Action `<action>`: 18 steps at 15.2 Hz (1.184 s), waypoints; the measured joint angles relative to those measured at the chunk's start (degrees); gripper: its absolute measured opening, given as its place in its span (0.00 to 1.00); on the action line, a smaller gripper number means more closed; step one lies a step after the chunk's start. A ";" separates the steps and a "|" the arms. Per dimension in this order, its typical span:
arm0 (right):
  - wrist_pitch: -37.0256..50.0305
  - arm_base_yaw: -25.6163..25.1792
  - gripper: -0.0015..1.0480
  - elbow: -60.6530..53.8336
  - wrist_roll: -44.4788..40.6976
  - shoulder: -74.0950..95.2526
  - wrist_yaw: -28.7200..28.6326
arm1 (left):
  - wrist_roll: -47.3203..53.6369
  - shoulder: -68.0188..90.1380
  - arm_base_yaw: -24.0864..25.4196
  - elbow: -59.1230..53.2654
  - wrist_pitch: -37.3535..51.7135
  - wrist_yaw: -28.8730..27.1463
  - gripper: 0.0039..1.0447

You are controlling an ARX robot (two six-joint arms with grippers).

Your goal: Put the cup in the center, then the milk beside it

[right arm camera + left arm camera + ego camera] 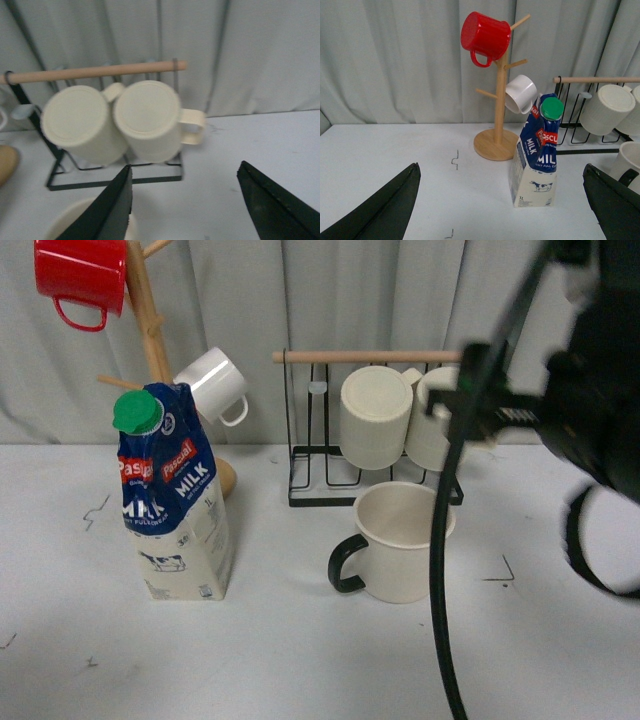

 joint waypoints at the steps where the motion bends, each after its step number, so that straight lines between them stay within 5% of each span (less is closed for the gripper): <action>1: 9.46 -3.08 0.50 -6.64 -3.15 -3.54 -1.44 | 0.00 0.00 0.00 0.00 0.04 0.00 0.94; 5: 12.07 -8.33 0.05 -20.81 -5.44 -16.20 -7.45 | 0.00 0.00 0.00 0.00 0.09 0.07 0.94; 6: 11.37 -9.81 0.02 -23.43 -5.86 -19.43 -8.55 | 0.00 0.00 0.00 0.00 0.09 0.07 0.94; 13: -0.17 -16.02 0.02 -33.92 -5.86 -42.77 -14.43 | 0.00 0.00 0.00 0.00 0.09 0.09 0.94; 15: -6.56 -21.14 0.02 -35.78 -5.86 -50.86 -18.95 | 0.00 0.00 0.00 0.00 0.09 0.02 0.94; 18: -14.62 -21.05 0.02 -37.22 -5.86 -60.43 -19.45 | 0.00 0.00 0.00 0.00 0.09 0.07 0.94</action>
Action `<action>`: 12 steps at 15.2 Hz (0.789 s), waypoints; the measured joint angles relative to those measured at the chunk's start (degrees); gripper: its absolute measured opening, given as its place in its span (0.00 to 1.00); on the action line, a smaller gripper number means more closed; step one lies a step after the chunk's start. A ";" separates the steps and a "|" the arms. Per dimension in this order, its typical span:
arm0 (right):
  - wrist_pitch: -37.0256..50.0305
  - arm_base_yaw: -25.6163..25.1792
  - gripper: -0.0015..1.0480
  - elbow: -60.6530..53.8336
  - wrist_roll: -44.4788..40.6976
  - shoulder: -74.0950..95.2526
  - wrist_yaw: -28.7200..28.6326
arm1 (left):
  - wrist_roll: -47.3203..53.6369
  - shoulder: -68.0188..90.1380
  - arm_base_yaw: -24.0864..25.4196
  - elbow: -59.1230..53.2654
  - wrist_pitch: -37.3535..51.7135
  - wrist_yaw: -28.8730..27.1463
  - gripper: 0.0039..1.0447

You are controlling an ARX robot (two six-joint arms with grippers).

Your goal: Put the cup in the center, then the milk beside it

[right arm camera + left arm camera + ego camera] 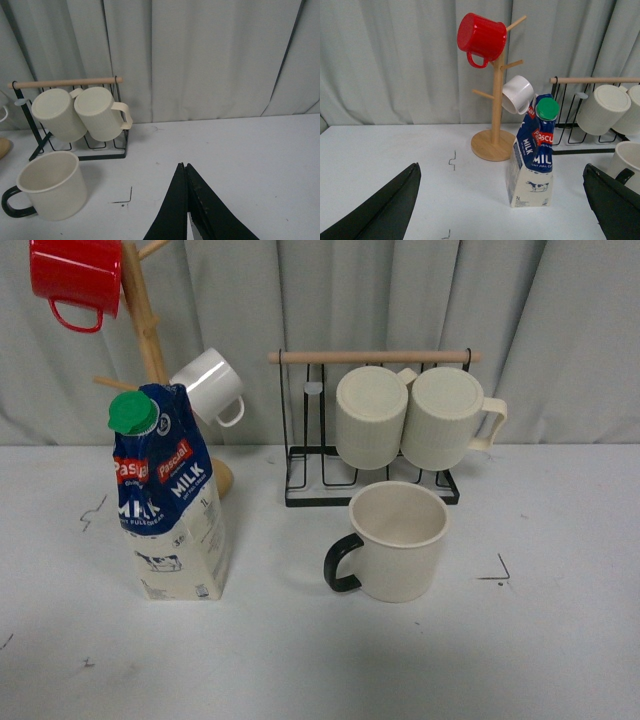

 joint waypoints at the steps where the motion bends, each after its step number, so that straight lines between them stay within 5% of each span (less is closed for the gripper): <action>1: -2.56 0.00 0.02 -0.15 0.00 -2.93 0.00 | 0.00 0.00 0.00 0.00 0.00 0.00 0.94; 12: -23.82 0.00 0.02 -0.17 0.00 -25.44 0.02 | 0.00 0.00 0.00 0.00 0.00 0.00 0.94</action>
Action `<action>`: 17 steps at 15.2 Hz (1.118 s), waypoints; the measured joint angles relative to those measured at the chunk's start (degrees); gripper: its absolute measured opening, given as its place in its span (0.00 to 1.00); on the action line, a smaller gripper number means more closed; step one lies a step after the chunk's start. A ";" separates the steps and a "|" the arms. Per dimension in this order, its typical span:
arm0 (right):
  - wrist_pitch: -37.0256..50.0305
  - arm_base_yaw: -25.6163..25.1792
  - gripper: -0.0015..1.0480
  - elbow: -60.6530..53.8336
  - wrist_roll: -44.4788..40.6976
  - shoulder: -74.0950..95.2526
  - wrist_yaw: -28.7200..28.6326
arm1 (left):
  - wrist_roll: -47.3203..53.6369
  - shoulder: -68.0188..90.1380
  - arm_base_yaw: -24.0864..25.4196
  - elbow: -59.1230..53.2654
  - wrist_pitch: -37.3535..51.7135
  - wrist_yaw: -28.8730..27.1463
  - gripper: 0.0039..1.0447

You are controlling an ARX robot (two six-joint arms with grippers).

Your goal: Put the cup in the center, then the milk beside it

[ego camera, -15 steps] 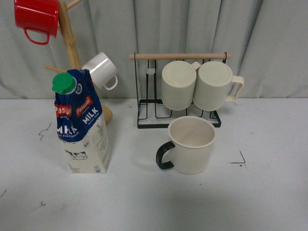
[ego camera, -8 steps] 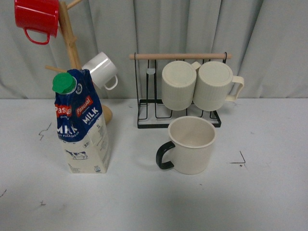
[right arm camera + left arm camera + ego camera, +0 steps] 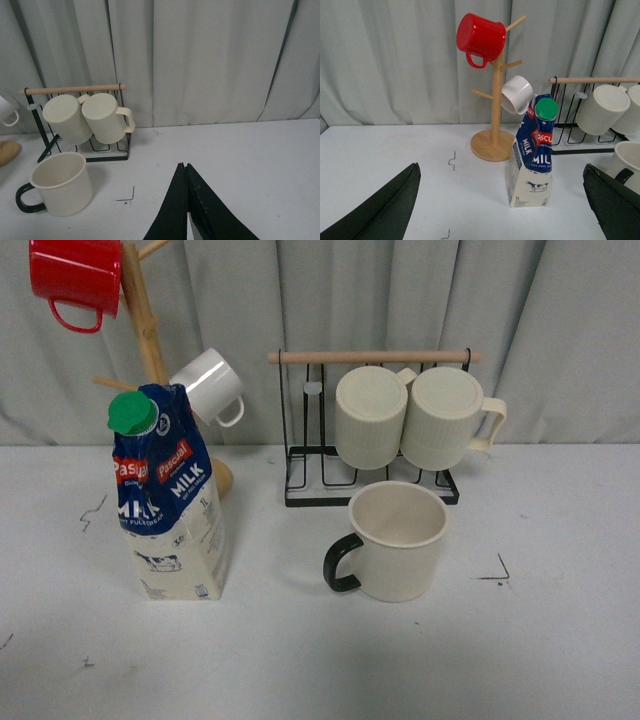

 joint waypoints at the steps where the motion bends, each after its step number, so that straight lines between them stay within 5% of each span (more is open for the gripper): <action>1: -1.03 0.00 0.02 0.00 0.00 -1.09 0.00 | 0.00 0.00 0.00 0.00 0.00 0.00 0.94; 7: -7.23 0.00 0.02 0.00 0.00 -6.69 -0.02 | 0.00 0.00 0.00 0.00 0.00 0.00 0.94; 8: -16.39 -0.02 0.02 0.00 -0.02 -14.45 -0.11 | 0.00 0.00 0.00 0.00 0.00 -0.07 0.94; 11: -16.06 -0.02 0.04 0.00 -0.04 -15.56 -0.11 | 0.00 0.00 0.00 0.00 -0.02 0.00 0.94; 14: -16.15 -0.02 0.40 0.00 -0.09 -15.56 -0.09 | -3.17 9.70 -3.80 5.09 -11.19 -6.45 0.94; 17: -16.09 -0.02 0.74 0.00 -0.07 -15.56 -0.17 | -5.99 30.10 -7.63 6.16 4.15 -7.54 0.94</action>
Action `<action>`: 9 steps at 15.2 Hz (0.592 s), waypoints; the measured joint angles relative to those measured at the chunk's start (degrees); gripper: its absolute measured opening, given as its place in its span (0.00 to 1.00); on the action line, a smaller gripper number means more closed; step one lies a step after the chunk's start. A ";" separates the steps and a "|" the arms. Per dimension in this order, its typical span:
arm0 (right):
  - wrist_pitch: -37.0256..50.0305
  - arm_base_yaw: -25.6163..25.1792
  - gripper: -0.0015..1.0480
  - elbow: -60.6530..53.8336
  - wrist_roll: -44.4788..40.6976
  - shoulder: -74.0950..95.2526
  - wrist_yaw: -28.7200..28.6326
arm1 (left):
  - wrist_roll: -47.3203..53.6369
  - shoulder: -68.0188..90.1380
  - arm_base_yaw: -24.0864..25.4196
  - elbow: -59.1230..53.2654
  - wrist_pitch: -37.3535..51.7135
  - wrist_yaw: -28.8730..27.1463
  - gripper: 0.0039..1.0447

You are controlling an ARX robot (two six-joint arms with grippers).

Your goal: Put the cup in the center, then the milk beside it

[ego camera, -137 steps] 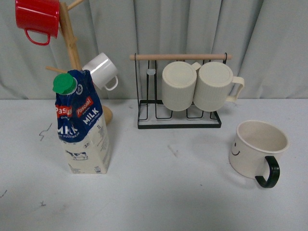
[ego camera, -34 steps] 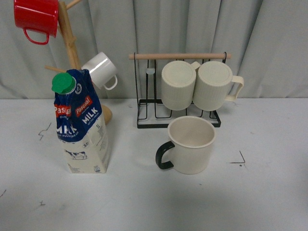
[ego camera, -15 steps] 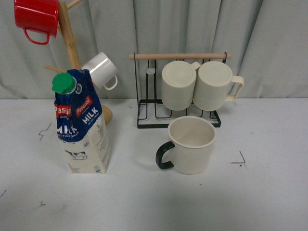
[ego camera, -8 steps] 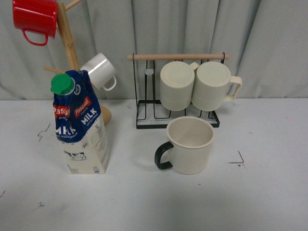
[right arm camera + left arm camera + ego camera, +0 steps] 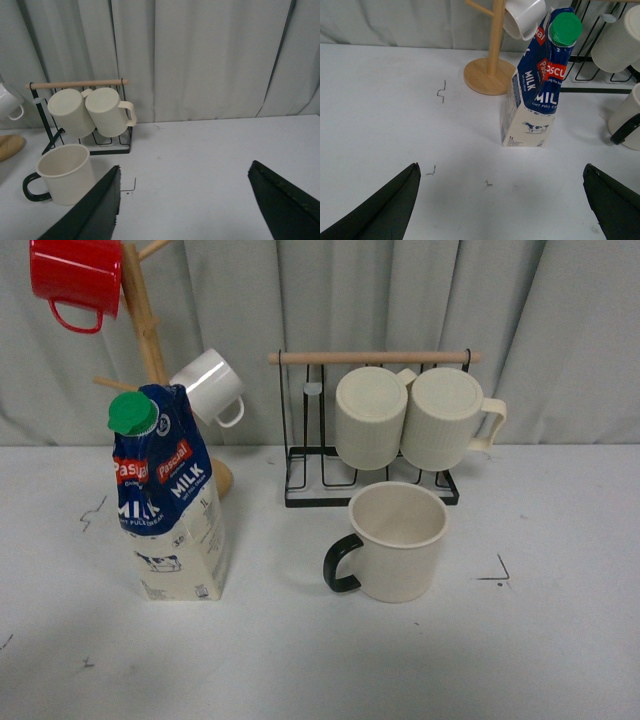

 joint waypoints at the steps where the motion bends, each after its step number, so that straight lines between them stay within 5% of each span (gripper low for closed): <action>1: -0.02 0.00 0.87 0.00 0.00 0.00 0.00 | -0.94 10.56 -2.01 0.63 7.96 -0.24 0.94; 2: -0.02 0.00 0.96 0.00 0.02 0.00 0.00 | -0.94 17.03 -3.50 1.05 12.87 -0.15 0.94; 9: 0.00 0.00 0.94 0.00 0.00 0.00 0.00 | -1.44 45.72 -6.21 9.29 29.33 -0.04 0.94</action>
